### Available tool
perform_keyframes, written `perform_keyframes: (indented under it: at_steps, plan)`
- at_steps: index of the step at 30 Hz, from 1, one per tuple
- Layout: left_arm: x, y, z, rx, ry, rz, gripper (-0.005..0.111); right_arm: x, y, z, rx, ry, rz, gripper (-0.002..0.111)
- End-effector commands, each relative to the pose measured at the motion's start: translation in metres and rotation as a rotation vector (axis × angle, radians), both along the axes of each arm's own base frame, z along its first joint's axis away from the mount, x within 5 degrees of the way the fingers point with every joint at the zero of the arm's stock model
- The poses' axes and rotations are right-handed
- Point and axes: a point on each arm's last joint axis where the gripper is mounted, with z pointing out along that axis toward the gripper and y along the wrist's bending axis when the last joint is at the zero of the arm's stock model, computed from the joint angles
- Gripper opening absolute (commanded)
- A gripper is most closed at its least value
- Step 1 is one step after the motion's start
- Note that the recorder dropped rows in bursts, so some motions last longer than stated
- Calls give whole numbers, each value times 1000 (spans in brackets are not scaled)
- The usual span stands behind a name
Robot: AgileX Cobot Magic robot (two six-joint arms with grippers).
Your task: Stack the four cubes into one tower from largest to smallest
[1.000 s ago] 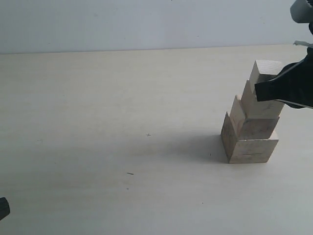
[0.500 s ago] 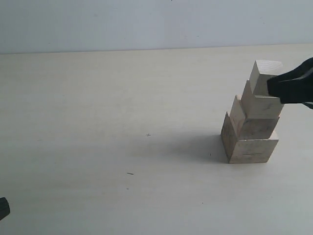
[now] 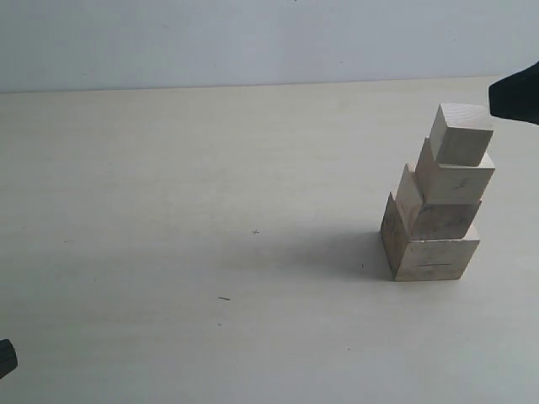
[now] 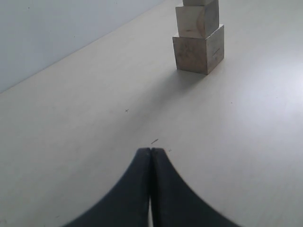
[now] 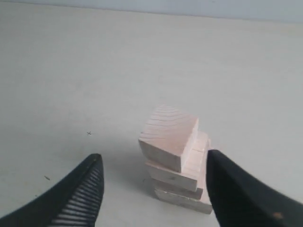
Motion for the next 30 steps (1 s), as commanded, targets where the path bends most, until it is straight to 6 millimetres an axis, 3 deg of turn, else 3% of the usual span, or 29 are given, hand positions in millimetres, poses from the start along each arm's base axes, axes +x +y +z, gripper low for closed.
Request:
perform_keyframes:
  at_steps: [1, 5, 12, 30]
  plan:
    - [0, 0, 1, -13, -5, 3, 0, 18, 1, -12, 10, 70, -55, 67]
    - [0, 0, 1, -13, -5, 3, 0, 35, 4, -21, -9, 108, -48, 67]
    - [0, 0, 1, -13, -5, 3, 0, 51, 7, -19, -37, 103, -31, 67]
    - [0, 0, 1, -13, -5, 3, 0, 57, 5, -28, -162, 135, 28, 67]
